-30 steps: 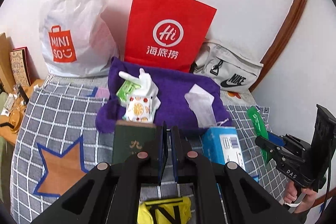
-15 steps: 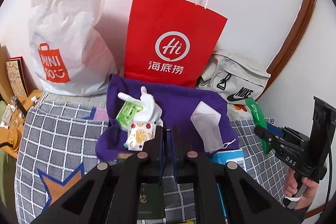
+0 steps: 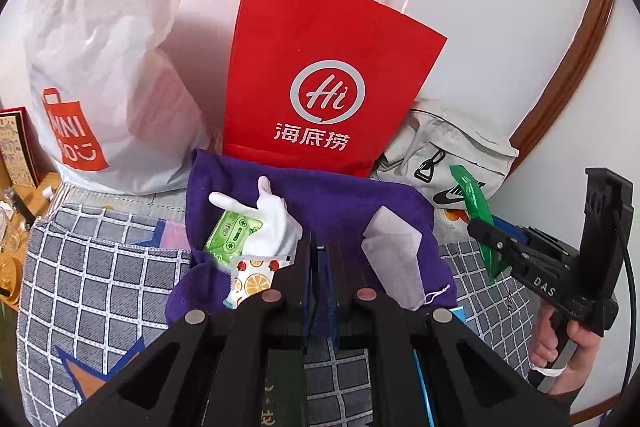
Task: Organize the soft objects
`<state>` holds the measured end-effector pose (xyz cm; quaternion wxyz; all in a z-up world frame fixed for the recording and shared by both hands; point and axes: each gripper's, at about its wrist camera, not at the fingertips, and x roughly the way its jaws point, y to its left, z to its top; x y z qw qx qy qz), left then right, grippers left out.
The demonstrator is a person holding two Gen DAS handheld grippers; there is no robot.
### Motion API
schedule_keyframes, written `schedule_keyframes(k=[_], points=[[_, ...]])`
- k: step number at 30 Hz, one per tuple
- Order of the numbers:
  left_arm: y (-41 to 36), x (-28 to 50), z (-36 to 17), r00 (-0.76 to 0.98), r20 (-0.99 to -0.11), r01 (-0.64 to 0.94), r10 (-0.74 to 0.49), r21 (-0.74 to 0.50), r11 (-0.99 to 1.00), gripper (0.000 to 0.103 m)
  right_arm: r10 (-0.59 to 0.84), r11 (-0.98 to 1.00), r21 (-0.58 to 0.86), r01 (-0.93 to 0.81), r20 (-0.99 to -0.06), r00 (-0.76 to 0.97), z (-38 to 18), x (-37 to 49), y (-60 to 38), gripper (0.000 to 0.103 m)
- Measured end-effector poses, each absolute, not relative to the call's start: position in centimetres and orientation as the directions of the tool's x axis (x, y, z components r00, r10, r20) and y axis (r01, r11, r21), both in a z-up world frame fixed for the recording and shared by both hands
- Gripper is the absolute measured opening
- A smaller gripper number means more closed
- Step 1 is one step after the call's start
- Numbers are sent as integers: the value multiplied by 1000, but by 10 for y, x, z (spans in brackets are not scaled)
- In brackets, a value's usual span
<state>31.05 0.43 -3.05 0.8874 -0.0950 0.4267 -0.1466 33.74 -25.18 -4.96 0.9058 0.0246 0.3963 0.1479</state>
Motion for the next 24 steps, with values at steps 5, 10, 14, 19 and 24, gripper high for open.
schedule_keyframes(k=[5, 10, 14, 19, 24], points=[[3, 325, -41, 575, -741, 180, -348, -301, 937, 8, 296, 953, 184, -239, -722, 625, -67, 351, -252, 28], [-5, 345, -57, 535, -758, 191, -372, -321, 928, 8, 277, 959, 186, -213, -769, 576, -95, 365, -258, 28], [-15, 359, -67, 513, -763, 204, -393, -336, 919, 8, 251, 965, 157, -211, -790, 559, -104, 370, -263, 28], [-26, 371, -82, 482, -770, 225, -419, -353, 908, 8, 223, 971, 138, -194, -812, 539, -114, 374, -271, 28], [-27, 381, -101, 447, -787, 216, -424, -366, 905, 8, 218, 972, 139, -189, -828, 516, -127, 379, -272, 28]])
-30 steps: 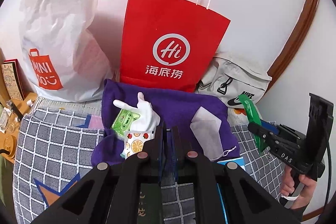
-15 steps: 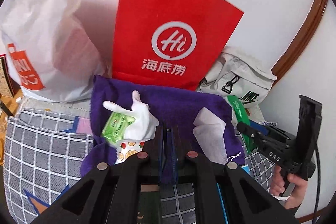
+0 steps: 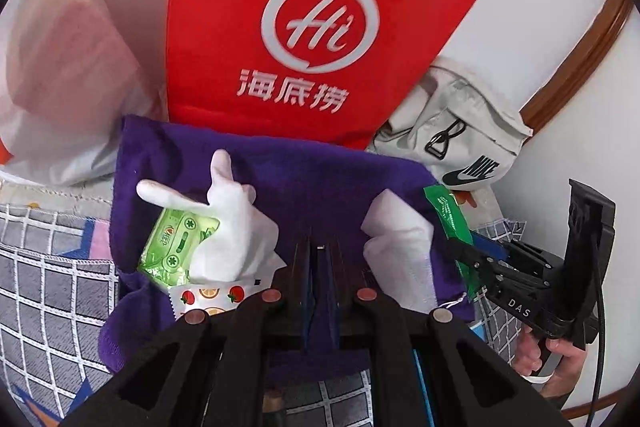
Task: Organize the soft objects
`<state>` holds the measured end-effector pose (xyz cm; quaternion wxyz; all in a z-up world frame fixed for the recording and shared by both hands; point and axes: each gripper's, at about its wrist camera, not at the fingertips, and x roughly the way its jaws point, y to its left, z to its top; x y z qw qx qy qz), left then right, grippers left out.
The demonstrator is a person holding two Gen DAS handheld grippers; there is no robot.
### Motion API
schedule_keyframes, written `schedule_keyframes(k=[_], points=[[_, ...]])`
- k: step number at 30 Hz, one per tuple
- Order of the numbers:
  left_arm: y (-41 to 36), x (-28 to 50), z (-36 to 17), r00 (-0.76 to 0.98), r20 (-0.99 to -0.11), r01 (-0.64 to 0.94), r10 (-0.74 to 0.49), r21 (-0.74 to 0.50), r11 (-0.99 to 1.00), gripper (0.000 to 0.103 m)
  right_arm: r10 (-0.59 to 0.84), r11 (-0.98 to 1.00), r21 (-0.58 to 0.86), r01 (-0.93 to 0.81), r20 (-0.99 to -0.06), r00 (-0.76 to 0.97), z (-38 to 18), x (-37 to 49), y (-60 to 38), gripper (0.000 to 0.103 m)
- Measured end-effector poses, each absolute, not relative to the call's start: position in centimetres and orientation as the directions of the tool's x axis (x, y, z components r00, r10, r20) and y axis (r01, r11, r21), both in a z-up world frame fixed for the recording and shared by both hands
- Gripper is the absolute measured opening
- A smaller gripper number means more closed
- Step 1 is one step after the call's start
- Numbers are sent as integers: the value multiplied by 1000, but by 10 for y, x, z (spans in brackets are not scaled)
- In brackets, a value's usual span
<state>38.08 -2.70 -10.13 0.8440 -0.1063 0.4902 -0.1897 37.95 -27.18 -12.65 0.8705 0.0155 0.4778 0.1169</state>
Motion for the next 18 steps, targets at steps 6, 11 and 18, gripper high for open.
schedule_keyframes(k=[6, 11, 18], points=[[-20, 390, -118, 426, -805, 194, -413, -364, 911, 8, 208, 974, 130, -186, -839, 502, -138, 386, -266, 28], [-16, 394, -121, 425, -812, 189, -401, -354, 916, 8, 205, 973, 123, -196, -851, 484, -146, 389, -259, 28], [-7, 399, -126, 423, -827, 165, -371, -332, 929, 8, 207, 970, 118, -214, -864, 459, -156, 393, -248, 29]])
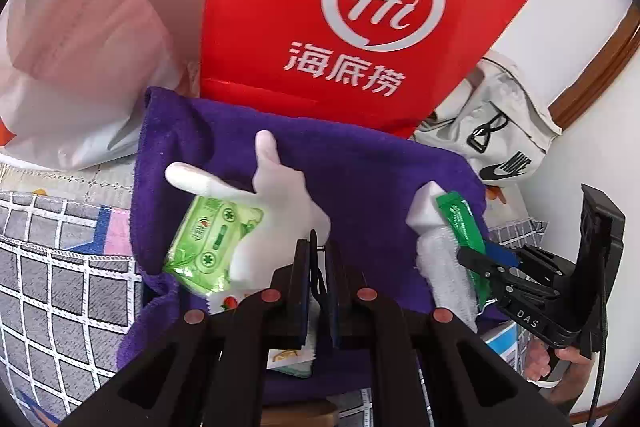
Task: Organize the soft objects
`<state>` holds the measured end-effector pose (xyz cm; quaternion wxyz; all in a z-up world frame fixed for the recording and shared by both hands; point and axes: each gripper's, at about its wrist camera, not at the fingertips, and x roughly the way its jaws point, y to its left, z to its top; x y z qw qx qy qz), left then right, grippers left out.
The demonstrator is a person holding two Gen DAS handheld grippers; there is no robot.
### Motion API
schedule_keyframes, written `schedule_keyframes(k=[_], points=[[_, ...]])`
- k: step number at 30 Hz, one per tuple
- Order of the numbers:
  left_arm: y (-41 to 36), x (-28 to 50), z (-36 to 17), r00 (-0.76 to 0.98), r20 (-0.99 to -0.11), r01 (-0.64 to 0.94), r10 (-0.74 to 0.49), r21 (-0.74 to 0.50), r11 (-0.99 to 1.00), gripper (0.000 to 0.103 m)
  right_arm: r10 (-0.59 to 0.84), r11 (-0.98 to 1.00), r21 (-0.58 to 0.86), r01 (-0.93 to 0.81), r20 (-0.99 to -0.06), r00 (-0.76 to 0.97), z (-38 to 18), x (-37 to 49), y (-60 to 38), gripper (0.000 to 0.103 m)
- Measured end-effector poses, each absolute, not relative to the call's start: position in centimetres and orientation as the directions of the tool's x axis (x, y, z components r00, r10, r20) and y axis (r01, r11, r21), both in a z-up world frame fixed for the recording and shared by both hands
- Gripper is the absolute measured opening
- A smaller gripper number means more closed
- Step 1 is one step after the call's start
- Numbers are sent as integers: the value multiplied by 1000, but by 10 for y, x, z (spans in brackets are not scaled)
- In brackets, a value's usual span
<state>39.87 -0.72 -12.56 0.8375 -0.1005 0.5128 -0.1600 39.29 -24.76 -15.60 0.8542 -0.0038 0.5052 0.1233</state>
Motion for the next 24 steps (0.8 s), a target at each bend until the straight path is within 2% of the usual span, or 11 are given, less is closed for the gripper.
schedule_keyframes(k=[4, 7, 9, 11, 14, 18, 24], points=[[-3, 401, -129, 410, -833, 154, -372, -339, 928, 9, 205, 970, 117, -213, -866, 456, -158, 394, -247, 31], [-3, 403, -134, 389, -843, 148, -371, -341, 928, 19, 188, 973, 98, -210, -863, 468, -157, 394, -245, 36], [-4, 403, -136, 383, -846, 148, -371, -340, 929, 23, 187, 973, 95, -211, -862, 471, -157, 393, -245, 41], [-6, 403, -136, 380, -849, 150, -367, -335, 930, 25, 191, 972, 95, -216, -858, 477, -155, 393, -244, 52], [-6, 403, -135, 388, -851, 145, -354, -323, 935, 33, 187, 971, 85, -223, -851, 491, -151, 391, -244, 62], [-4, 403, -132, 395, -849, 135, -350, -324, 936, 45, 205, 969, 104, -224, -843, 497, -148, 390, -245, 63], [-4, 401, -125, 402, -846, 135, -351, -324, 936, 57, 201, 974, 115, -195, -834, 514, -142, 388, -250, 69]])
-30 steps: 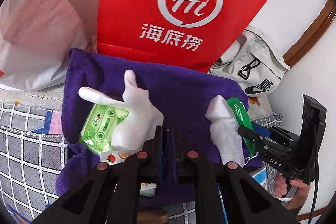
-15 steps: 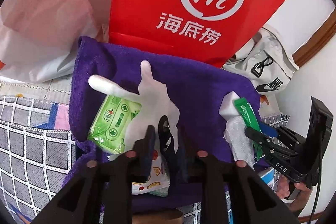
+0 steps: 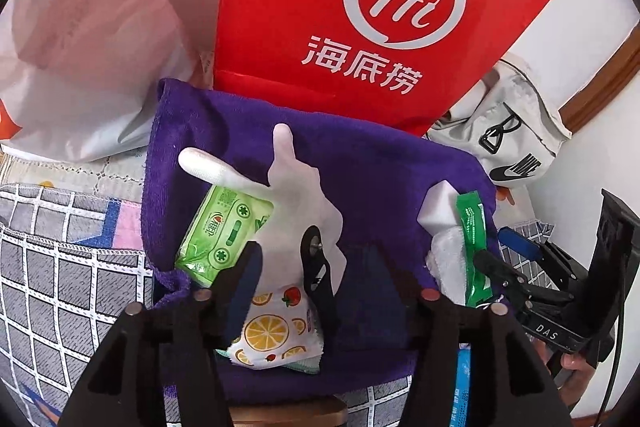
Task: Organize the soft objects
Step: 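Open both tools to drop the pouch and green packet onto the towel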
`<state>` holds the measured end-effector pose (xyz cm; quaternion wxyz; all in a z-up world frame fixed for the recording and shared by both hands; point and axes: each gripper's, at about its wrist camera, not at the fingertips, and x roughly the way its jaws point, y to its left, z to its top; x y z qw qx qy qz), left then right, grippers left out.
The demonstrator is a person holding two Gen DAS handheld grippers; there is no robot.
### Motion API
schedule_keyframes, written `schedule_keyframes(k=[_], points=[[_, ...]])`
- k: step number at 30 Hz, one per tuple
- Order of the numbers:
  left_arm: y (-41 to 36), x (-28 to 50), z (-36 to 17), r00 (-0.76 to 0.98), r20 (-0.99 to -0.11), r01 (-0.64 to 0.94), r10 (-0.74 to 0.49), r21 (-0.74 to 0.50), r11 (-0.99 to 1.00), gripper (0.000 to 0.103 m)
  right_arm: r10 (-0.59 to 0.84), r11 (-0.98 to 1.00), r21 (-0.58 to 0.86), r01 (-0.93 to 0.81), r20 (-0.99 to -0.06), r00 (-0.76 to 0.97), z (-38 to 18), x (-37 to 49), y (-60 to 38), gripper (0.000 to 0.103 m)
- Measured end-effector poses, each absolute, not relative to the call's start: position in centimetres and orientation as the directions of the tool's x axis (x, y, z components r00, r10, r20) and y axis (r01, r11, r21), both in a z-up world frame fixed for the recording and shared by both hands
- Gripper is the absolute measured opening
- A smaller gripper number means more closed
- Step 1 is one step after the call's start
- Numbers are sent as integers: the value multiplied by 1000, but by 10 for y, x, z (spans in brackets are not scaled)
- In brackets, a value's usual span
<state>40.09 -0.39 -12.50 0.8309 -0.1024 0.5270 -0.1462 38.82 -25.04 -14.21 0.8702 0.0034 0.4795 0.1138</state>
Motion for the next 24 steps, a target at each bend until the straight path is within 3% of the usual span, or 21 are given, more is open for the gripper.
schedule_keyframes(k=[11, 17, 24], points=[[-6, 391, -107, 466, -850, 108, -246, -222, 969, 62, 221, 974, 148, -172, -790, 572, -121, 379, -252, 69], [-3, 374, -88, 493, -840, 111, -226, -198, 974, 62, 281, 959, 240, -149, -754, 593, -104, 370, -253, 69], [-1, 334, -55, 537, -821, 149, -194, -134, 980, 62, 270, 963, 221, -155, -771, 576, -84, 345, -240, 69]])
